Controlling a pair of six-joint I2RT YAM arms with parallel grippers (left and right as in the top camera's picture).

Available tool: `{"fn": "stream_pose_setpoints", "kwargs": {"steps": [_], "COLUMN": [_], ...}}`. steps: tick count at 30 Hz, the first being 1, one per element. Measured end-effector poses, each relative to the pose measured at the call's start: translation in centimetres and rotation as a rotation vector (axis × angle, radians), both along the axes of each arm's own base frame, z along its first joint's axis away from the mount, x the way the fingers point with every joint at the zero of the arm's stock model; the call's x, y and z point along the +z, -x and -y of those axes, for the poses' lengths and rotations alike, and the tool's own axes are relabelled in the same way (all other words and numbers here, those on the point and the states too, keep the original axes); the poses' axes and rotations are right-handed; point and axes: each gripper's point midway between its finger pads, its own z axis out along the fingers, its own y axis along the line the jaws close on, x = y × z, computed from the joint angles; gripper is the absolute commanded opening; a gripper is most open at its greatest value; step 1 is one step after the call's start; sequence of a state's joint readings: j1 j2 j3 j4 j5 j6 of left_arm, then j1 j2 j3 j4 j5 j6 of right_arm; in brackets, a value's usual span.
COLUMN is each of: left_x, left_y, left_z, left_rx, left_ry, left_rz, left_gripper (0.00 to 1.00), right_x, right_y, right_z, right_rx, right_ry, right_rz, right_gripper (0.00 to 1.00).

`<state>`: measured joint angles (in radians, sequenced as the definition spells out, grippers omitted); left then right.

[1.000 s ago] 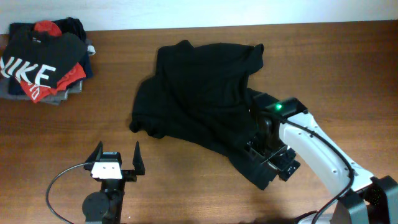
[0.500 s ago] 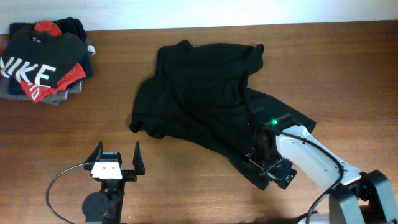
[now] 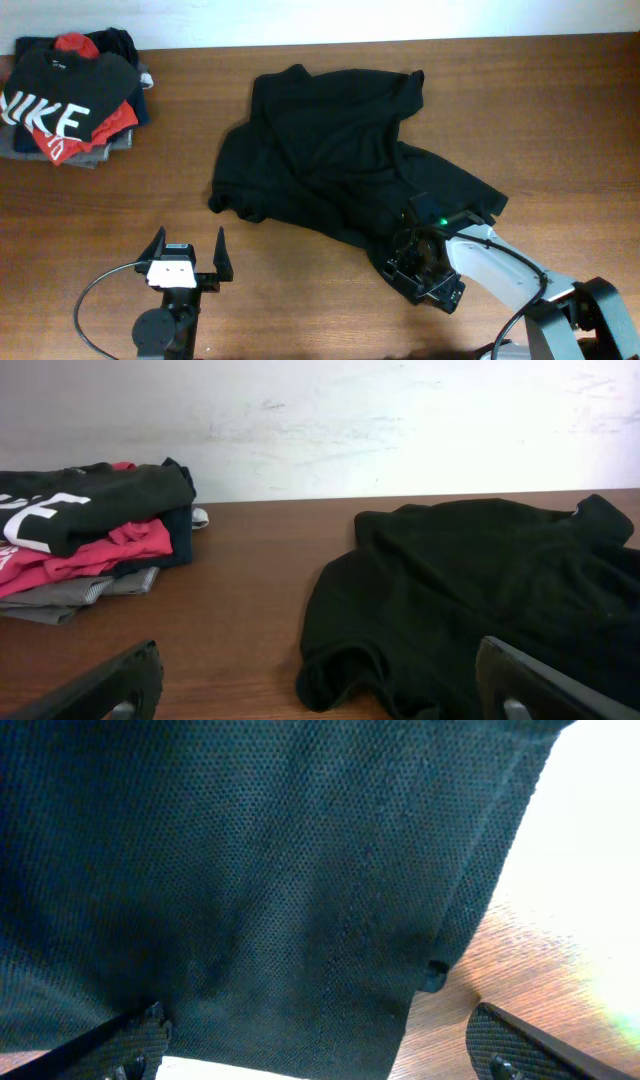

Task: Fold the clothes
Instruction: 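Grasp the lower right hem of the black shirt with the right gripper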

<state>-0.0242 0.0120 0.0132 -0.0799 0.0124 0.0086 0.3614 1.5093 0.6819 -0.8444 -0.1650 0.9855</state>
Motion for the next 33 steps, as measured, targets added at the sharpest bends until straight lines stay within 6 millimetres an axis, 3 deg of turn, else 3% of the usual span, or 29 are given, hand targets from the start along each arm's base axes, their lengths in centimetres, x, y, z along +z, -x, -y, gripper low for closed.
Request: {"fn": "stream_pose_setpoints", "kwargs": {"steps": [5, 9, 12, 18, 22, 25, 33], "left_x": [0.0, 0.0, 0.0, 0.0, 0.0, 0.0, 0.0], "left_y": [0.0, 0.0, 0.0, 0.0, 0.0, 0.0, 0.0], "left_z": [0.0, 0.0, 0.0, 0.0, 0.0, 0.0, 0.0], "left_rx": [0.000, 0.000, 0.000, 0.000, 0.000, 0.000, 0.000], "left_ry": [0.000, 0.000, 0.000, 0.000, 0.000, 0.000, 0.000], "left_rz": [0.000, 0.000, 0.000, 0.000, 0.000, 0.000, 0.000], "left_gripper": [0.99, 0.99, 0.99, 0.99, 0.99, 0.99, 0.99], "right_x": [-0.1, -0.1, -0.1, 0.0, 0.1, 0.5, 2.8], "right_y": [0.0, 0.1, 0.1, 0.1, 1.3, 2.1, -2.5], "right_z": [-0.3, -0.3, -0.3, -0.2, 2.1, 4.7, 7.5], "right_rx": [0.013, 0.019, 0.009, -0.012, -0.094, -0.184, -0.204], "right_ry": [-0.019, -0.024, -0.022, -0.021, 0.027, 0.086, 0.075], "right_rz": [0.004, 0.002, 0.001, -0.004, -0.083, -0.148, -0.040], "right_gripper": [0.66, 0.51, 0.32, 0.27, 0.27, 0.05, 0.06]}}
